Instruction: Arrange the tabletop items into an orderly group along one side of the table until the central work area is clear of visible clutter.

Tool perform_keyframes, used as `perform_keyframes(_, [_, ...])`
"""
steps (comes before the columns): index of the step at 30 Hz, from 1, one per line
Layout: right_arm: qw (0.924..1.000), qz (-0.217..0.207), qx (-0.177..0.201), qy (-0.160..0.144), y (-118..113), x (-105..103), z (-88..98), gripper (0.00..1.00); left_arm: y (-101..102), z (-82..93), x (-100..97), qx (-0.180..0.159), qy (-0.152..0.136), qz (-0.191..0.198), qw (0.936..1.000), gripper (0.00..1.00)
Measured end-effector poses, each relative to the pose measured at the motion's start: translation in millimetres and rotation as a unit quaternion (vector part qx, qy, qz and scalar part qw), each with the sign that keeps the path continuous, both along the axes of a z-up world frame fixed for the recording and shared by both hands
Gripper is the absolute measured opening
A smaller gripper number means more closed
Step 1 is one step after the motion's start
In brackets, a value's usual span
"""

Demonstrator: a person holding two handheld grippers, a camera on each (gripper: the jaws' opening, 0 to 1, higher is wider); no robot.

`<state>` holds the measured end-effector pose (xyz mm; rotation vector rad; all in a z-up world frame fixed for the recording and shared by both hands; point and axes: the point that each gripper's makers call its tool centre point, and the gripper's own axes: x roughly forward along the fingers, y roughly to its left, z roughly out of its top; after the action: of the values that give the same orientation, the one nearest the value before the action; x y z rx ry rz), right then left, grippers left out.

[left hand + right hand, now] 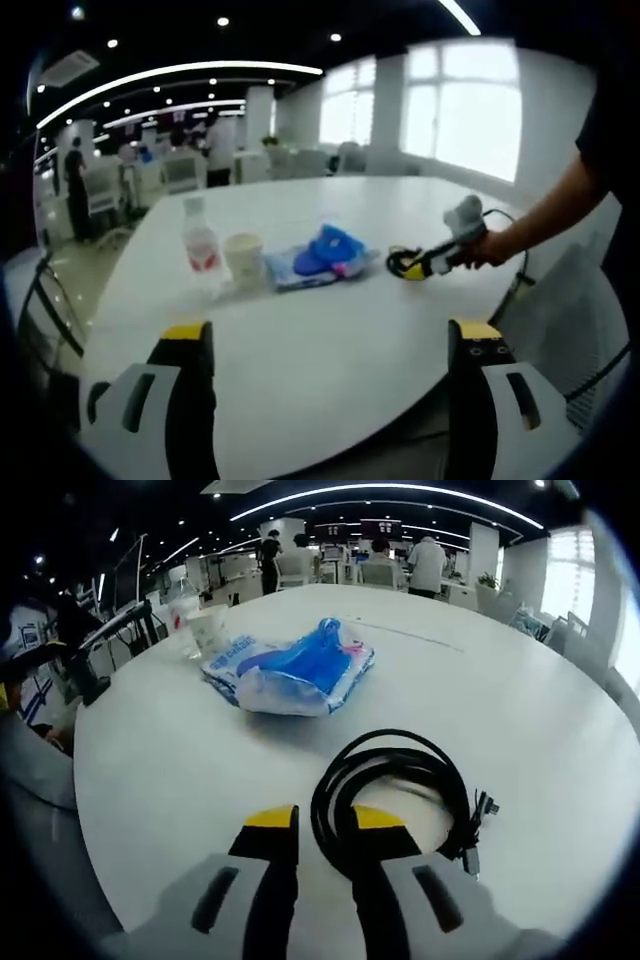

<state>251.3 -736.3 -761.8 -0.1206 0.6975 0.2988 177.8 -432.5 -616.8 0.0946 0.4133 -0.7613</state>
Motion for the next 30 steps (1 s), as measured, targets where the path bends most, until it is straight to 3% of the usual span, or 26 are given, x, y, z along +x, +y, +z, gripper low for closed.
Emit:
perform_keyframes(3, [0.9999, -0.005, -0.009, -0.003, -3.8, 1.1, -0.7, 0.12, 1.4, -1.4, 0.6, 0.002, 0.001, 0.001, 1.0000, 0.94])
perform_keyframes(12, [0.9998, 0.007, -0.017, -0.005, -3.4, 0.6, -2.4, 0.12, 3.1, -2.6, 1.2, 0.004, 0.003, 0.004, 1.0000, 0.93])
perform_keyframes(17, [0.9999, -0.001, 0.014, -0.001, -0.1, 1.9, -2.6, 0.18, 3.5, -2.9, 0.8, 0.005, 0.004, 0.004, 1.0000, 0.93])
perform_keyframes(23, [0.9996, 0.017, -0.022, -0.001, -1.1, 2.7, -6.5, 0.17, 4.0, -4.0, 0.2, 0.007, 0.007, 0.003, 0.9999, 0.92])
perform_keyframes(30, [0.9993, 0.031, -0.021, -0.001, 0.4, 2.1, -7.3, 0.15, 4.0, -4.0, 0.2, 0.008, 0.007, 0.005, 0.9999, 0.92])
